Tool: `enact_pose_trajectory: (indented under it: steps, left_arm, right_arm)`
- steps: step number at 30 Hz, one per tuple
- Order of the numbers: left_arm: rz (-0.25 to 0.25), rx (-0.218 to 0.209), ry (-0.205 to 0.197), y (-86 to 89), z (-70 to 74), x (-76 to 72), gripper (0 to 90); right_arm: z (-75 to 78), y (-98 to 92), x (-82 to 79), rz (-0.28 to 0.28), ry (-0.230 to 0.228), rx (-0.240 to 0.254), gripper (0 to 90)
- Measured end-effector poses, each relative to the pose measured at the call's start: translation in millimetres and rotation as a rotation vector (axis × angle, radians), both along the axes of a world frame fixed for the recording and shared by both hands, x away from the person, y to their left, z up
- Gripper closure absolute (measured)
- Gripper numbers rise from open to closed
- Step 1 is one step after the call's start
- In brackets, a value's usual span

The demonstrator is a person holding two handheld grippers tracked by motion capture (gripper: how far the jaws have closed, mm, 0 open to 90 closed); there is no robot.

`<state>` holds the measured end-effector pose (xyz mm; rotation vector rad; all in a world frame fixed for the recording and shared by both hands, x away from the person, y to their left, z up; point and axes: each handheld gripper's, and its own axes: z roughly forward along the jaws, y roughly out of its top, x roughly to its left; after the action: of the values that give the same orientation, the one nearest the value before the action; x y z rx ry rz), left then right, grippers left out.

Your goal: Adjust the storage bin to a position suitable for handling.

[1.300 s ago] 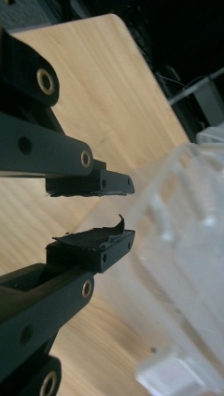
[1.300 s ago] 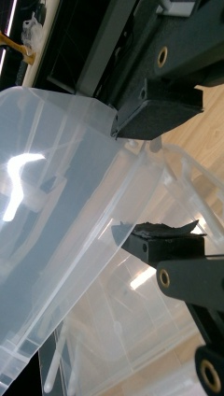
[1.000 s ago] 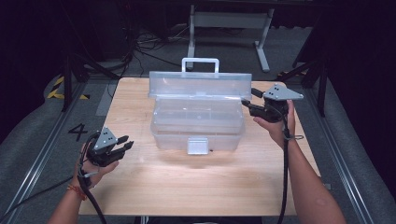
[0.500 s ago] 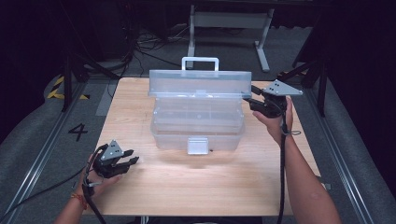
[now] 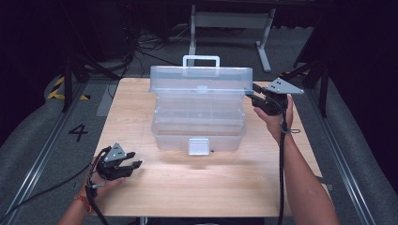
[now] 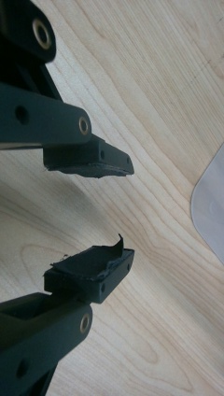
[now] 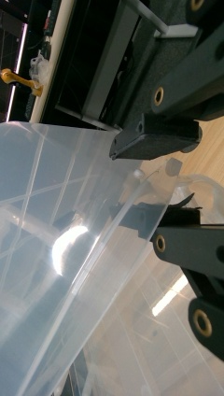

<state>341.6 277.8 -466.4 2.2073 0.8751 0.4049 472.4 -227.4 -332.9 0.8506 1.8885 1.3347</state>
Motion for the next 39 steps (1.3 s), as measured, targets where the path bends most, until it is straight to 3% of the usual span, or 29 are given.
enact_pose_trajectory:
  steps: [2, 4, 5, 9, 13, 15, 19, 29, 32, 39]
  left_arm:
    - [0.002, 0.014, 0.002, 0.7, -0.8, 2.2, 50.9]
    - [0.015, -0.001, 0.021, 0.8, -2.5, 2.9, 47.5]
    - [0.011, 0.015, 0.005, 2.4, -2.2, 4.0, 47.1]
    - [0.026, 0.000, 0.020, 4.8, -4.5, 3.7, 41.5]
    - [0.033, 0.011, 0.031, 6.2, -7.0, 4.5, 37.7]
    - [0.038, 0.011, 0.020, 7.4, -7.6, 6.4, 36.9]
    - [0.046, -0.002, 0.050, 7.9, -10.5, 9.2, 35.8]
    - [0.031, -0.030, 0.063, 8.5, -14.3, 9.9, 28.7]
    - [0.029, -0.001, 0.053, 6.0, -14.3, 8.7, 25.6]
    - [0.036, -0.002, 0.052, 5.7, -14.5, 8.2, 25.0]
  right_arm:
    - [0.5, 0.8, 1.3, -0.012, -0.006, -0.006, 68.4]
    - [2.0, 1.6, 2.9, -0.017, 0.002, 0.002, 68.8]
    - [2.9, 1.7, 3.7, -0.018, 0.003, 0.000, 69.3]
    - [6.0, 3.9, 6.4, -0.043, -0.003, -0.011, 70.8]
    - [8.9, 7.1, 8.5, -0.072, -0.018, -0.026, 72.2]
    - [8.7, 8.3, 9.1, -0.078, -0.023, -0.023, 72.7]
    - [9.7, 9.0, 12.3, -0.092, -0.031, -0.017, 73.4]
    - [14.1, 9.4, 21.3, -0.092, -0.026, -0.002, 73.7]
    - [15.2, 8.8, 22.9, -0.087, -0.022, -0.002, 73.7]
    - [16.9, 7.6, 26.7, -0.079, -0.018, -0.002, 73.7]
